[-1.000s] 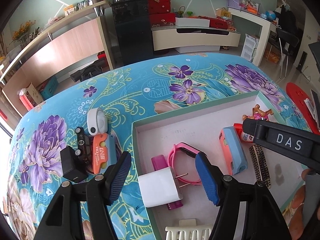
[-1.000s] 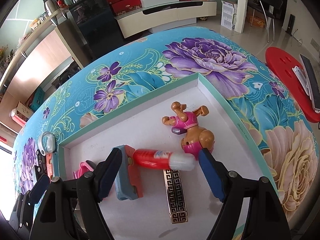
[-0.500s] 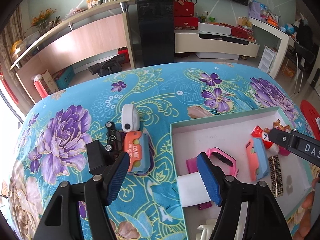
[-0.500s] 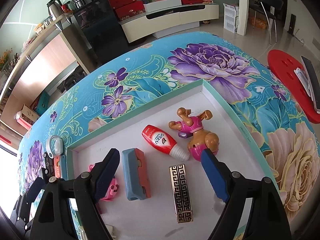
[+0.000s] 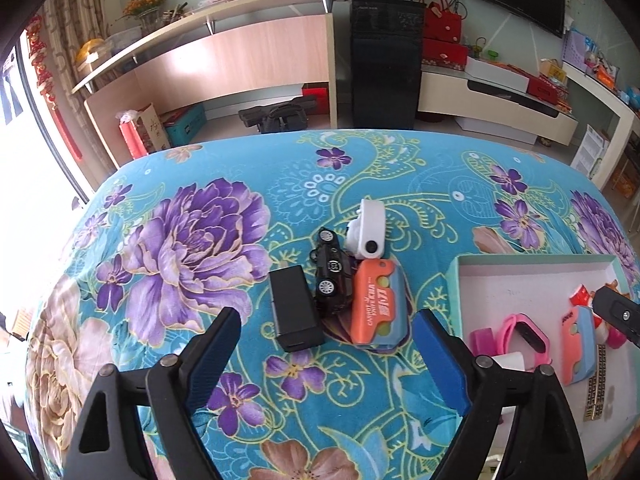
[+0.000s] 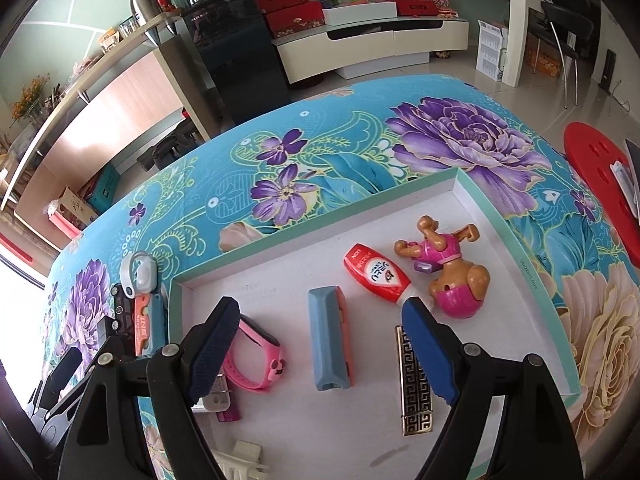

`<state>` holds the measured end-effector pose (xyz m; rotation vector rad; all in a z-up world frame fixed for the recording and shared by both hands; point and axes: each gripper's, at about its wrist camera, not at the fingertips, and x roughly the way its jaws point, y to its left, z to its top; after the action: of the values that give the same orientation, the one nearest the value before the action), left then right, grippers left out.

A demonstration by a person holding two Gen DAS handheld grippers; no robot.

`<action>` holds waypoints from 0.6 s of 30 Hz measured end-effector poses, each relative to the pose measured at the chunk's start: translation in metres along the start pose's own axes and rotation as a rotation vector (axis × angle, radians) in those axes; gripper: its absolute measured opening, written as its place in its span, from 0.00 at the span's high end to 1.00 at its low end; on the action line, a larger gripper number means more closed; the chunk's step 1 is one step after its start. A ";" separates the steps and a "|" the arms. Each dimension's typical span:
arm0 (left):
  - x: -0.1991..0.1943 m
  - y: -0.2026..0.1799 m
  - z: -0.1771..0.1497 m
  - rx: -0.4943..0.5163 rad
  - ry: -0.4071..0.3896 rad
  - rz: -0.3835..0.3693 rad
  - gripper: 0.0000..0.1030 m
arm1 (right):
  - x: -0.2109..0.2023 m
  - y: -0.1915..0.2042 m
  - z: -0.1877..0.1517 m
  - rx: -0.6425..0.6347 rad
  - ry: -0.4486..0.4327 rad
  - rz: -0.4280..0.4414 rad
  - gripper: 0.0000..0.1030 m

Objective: Organize rigid objects
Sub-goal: 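Move the left gripper to the black charger while the right gripper moves to the orange carrot knife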

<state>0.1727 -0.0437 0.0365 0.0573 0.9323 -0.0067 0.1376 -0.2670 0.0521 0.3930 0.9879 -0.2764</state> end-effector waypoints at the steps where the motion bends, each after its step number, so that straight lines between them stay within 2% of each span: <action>1: 0.001 0.003 0.000 -0.008 -0.001 0.012 0.04 | -0.001 0.004 -0.001 -0.009 -0.003 0.007 0.18; 2: 0.001 0.006 0.000 -0.015 -0.002 0.025 0.00 | -0.001 0.008 -0.001 -0.018 -0.007 0.014 0.18; 4: 0.001 0.012 0.000 -0.029 -0.004 0.043 0.00 | -0.002 0.015 -0.002 -0.036 -0.011 0.022 0.18; 8: 0.004 0.026 0.000 -0.060 0.002 0.067 0.00 | -0.001 0.031 -0.006 -0.062 -0.024 0.039 0.11; 18: -0.003 0.079 -0.002 -0.198 -0.014 0.107 0.00 | 0.005 0.075 -0.018 -0.166 -0.048 0.128 0.10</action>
<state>0.1719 0.0355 0.0413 -0.0762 0.9106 0.1843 0.1567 -0.1919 0.0532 0.2951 0.9269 -0.0864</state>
